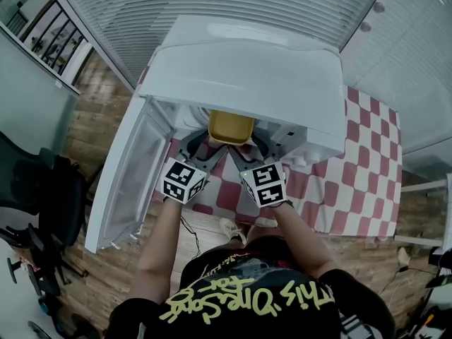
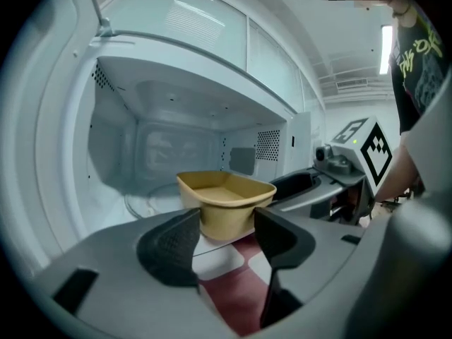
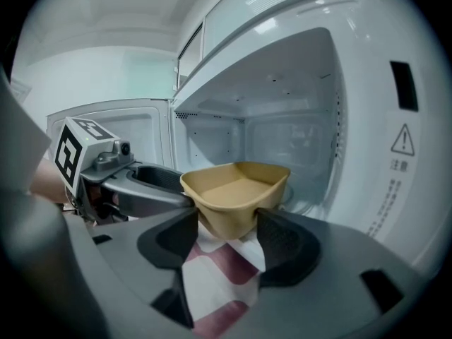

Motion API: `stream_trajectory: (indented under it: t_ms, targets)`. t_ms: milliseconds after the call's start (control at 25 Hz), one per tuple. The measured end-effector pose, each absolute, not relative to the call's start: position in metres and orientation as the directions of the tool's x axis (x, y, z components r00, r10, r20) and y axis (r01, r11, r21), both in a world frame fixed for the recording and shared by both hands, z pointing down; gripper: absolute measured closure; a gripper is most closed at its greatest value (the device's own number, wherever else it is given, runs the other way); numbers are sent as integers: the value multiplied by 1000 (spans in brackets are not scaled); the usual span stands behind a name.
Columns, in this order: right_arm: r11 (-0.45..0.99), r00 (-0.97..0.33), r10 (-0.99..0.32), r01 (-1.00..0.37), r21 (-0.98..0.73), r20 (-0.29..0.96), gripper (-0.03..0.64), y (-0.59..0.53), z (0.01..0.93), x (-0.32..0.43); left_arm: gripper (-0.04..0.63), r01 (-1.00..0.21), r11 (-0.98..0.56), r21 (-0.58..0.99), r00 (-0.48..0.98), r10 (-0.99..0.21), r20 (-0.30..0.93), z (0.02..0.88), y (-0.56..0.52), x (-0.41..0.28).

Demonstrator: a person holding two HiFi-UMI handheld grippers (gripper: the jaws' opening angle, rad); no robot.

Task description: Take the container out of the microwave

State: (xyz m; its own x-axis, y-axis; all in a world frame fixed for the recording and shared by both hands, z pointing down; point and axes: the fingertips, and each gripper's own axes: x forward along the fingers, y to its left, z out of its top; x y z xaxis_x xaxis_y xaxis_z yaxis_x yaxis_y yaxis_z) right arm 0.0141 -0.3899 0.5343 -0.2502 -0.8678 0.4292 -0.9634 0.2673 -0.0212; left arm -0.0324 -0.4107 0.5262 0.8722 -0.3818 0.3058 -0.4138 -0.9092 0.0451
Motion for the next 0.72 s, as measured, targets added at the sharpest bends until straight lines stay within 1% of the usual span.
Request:
stream_trajectory:
  t_ms: [280,480,720]
  targets:
    - [291,-273,-865,-957,-24,421,360,-387,529,7,354,-476,-879,23,842,-448,299,521,-405,-41]
    - [311,-312,-857,-948,-72,410,362,-380,525,1,359,-511,-860,-19,814,-490,310,513,-397,-48]
    - [345,-360,-849,-932,-110,387,362,-370,515,-8,359,-539,-842,-16,801,-519,300,500,-384,-58]
